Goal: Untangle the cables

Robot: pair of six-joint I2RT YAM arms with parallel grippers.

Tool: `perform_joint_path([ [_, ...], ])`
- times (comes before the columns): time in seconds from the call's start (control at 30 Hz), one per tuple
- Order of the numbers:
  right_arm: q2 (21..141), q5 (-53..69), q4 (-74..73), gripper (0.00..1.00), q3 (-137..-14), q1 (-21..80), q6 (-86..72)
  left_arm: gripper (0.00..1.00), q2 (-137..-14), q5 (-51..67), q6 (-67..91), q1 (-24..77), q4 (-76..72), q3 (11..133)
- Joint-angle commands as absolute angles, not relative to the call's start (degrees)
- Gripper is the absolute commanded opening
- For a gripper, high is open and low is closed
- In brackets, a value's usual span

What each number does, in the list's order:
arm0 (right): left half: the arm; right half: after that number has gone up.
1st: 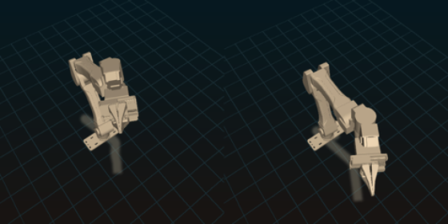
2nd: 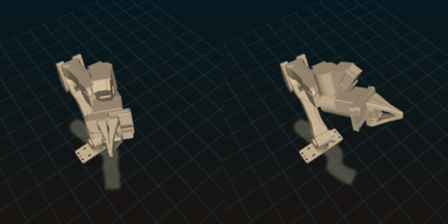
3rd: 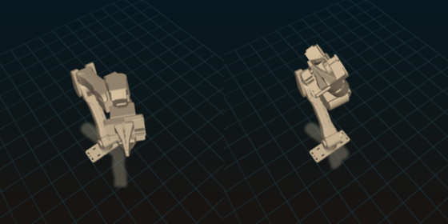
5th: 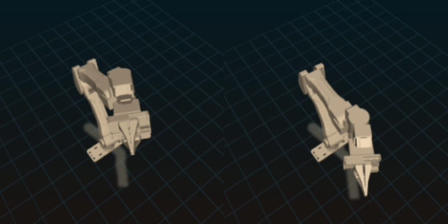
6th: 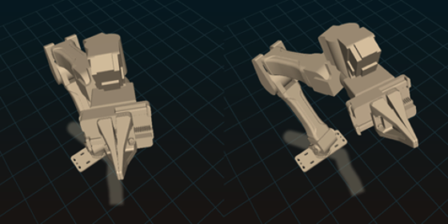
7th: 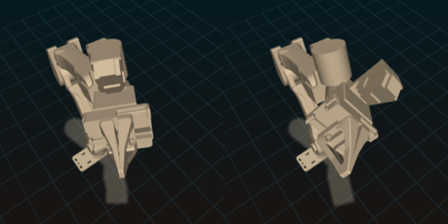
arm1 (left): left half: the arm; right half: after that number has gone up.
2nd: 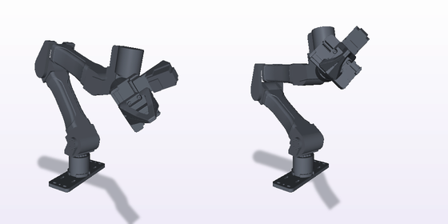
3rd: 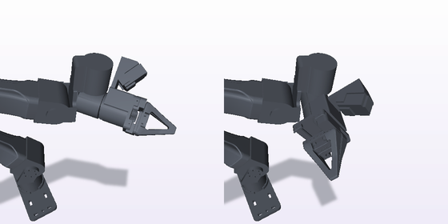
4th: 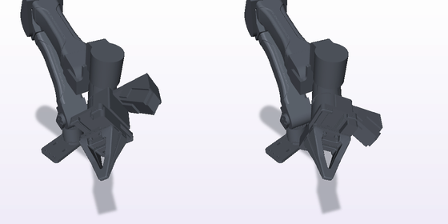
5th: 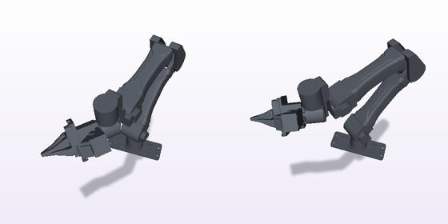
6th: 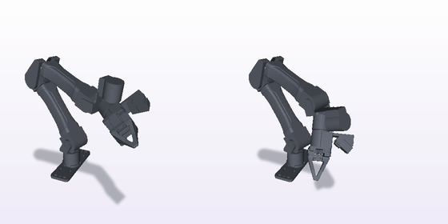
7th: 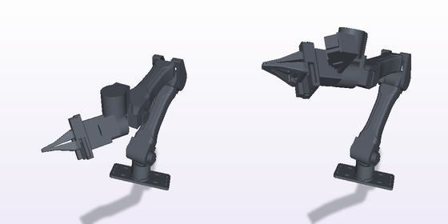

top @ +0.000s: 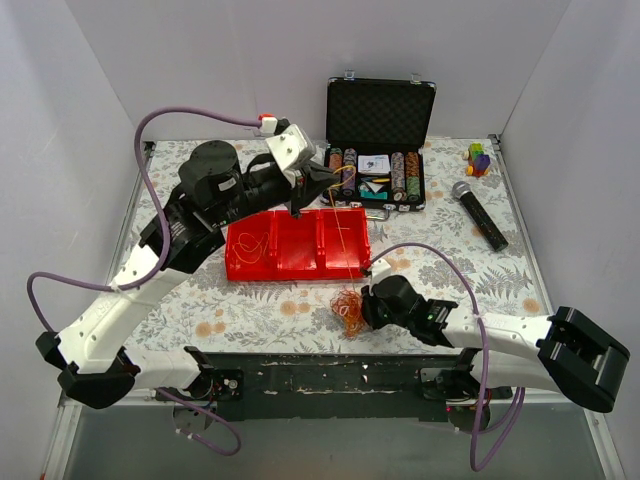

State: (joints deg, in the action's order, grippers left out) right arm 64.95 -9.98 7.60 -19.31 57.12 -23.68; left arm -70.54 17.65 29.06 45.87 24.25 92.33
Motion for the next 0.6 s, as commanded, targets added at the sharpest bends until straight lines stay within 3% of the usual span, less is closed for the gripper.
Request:
perform_joint_path([
  [0.0, 65.74, -10.9, 4.57, 0.01, -19.78, 57.48, -23.64, 0.0, -68.29, 8.73, 24.27, 45.62, 17.51, 96.06],
  [0.17, 65.83, -11.07, 4.39, 0.01, -19.78, 57.48, -23.91, 0.0, -66.71, -3.23, 17.94, 45.53, 4.68, 97.11],
  [0.33, 66.53, -10.9, 4.13, 0.02, -20.21, 57.48, -23.91, 0.05, -68.99, -1.95, 16.96, 45.61, 5.79, 104.49],
  [0.47, 66.18, -11.69, 2.99, 0.13, -21.09, 57.57, -23.82, 0.09, -69.52, 3.42, 19.24, 45.62, 9.83, 107.22],
  [0.57, 62.86, -12.65, 1.15, 0.35, -22.76, 57.48, -23.47, 0.09, -69.0, 5.97, 21.35, 45.61, 13.09, 106.0],
])
